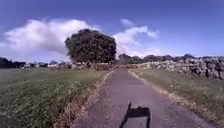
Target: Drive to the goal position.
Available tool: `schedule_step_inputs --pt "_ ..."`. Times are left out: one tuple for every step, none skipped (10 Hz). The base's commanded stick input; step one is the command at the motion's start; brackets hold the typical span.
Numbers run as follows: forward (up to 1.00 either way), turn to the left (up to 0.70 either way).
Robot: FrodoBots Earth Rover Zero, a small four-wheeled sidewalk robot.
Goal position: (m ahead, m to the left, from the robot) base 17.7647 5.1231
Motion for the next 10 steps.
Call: schedule_step_inputs --pt "0.70 -0.02" --pt "0.70 -0.01" --pt "0.70 0.00" --pt "0.70 0.00" --pt "0.70 0.00" --pt "0.70 0.00" --pt "0.70 0.00" --pt "0.70 0.00" --pt "0.70 0.00" --pt "0.70 0.00"
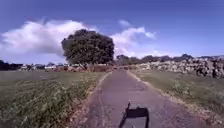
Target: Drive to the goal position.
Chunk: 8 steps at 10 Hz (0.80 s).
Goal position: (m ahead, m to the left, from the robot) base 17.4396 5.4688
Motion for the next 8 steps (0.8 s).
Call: schedule_step_inputs --pt "0.70 0.00" --pt "0.70 0.00" --pt "0.70 0.00" --pt "0.70 0.00" --pt "0.70 0.00" --pt "0.70 0.00" --pt "0.70 0.00" --pt "0.70 0.00"
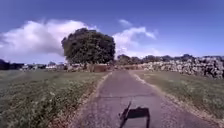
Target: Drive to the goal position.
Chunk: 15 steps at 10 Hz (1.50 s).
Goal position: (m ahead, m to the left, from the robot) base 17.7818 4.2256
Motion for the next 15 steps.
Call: schedule_step_inputs --pt "0.70 0.00" --pt "0.70 0.00" --pt "0.70 0.00" --pt "0.70 0.00" --pt "0.70 0.00" --pt "0.70 0.00" --pt "0.70 0.00" --pt "0.70 -0.01" --pt "0.70 -0.02" --pt "0.70 -0.08" --pt "0.70 -0.13" --pt "0.70 -0.14" --pt "0.70 -0.14" --pt "0.70 -0.14" --pt "0.70 -0.13"
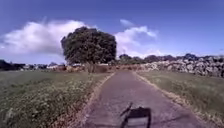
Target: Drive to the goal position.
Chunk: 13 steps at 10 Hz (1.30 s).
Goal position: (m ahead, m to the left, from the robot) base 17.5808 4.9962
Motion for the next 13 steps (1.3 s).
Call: schedule_step_inputs --pt "0.70 -0.14" --pt "0.70 -0.13" --pt "0.70 -0.13" --pt "0.70 -0.13" --pt "0.70 -0.13" --pt "0.70 -0.13" --pt "0.70 -0.13" --pt "0.70 -0.12" --pt "0.70 -0.10" --pt "0.70 -0.07" --pt "0.70 0.00" --pt "0.70 0.00" --pt "0.70 0.00"
